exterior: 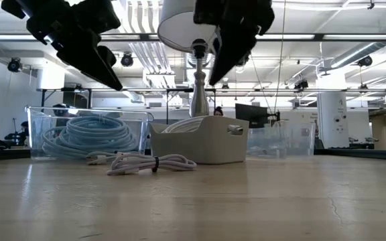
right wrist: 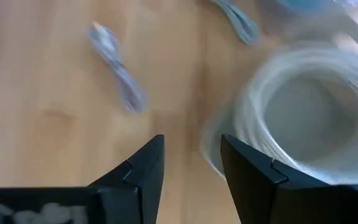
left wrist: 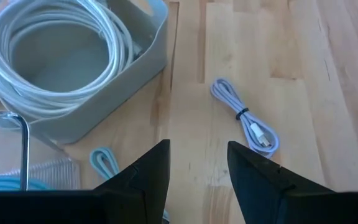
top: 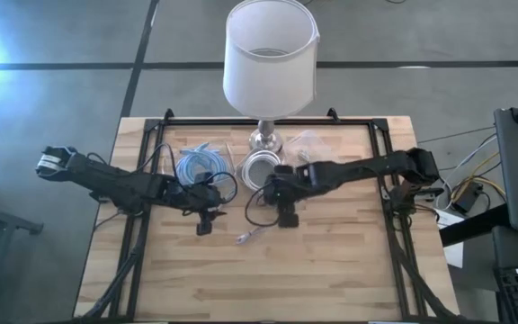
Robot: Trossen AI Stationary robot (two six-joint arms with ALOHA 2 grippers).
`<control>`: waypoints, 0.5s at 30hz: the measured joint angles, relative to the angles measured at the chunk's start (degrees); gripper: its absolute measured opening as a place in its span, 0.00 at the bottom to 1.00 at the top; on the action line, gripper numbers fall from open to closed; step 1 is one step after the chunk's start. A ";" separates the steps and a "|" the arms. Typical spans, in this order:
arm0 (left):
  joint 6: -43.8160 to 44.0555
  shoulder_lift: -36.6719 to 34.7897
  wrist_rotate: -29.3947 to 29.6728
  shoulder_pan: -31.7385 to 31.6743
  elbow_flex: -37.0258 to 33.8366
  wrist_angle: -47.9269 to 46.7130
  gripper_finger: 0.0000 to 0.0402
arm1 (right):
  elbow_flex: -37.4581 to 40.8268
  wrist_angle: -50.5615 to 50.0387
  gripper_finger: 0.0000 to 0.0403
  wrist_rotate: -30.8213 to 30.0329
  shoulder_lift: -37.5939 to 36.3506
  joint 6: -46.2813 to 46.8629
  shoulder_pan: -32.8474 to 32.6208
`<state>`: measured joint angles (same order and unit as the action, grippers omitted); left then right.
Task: Pick & Place USB Port
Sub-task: Put the purple USB cable into the right transparent bin
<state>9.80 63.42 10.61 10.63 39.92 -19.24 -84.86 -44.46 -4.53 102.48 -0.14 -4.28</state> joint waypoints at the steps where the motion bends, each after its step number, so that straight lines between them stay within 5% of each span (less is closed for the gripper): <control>1: 0.08 0.00 0.00 0.00 0.00 -0.06 0.41 | 0.73 2.39 0.39 1.51 0.00 -0.93 -0.34; 15: 0.31 0.00 0.00 0.00 -2.72 0.08 0.41 | 15.33 32.83 0.38 13.15 0.08 -6.48 -1.13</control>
<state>10.12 63.42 10.61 10.63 37.21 -19.16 -69.53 -11.63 8.62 102.55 -6.62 -5.41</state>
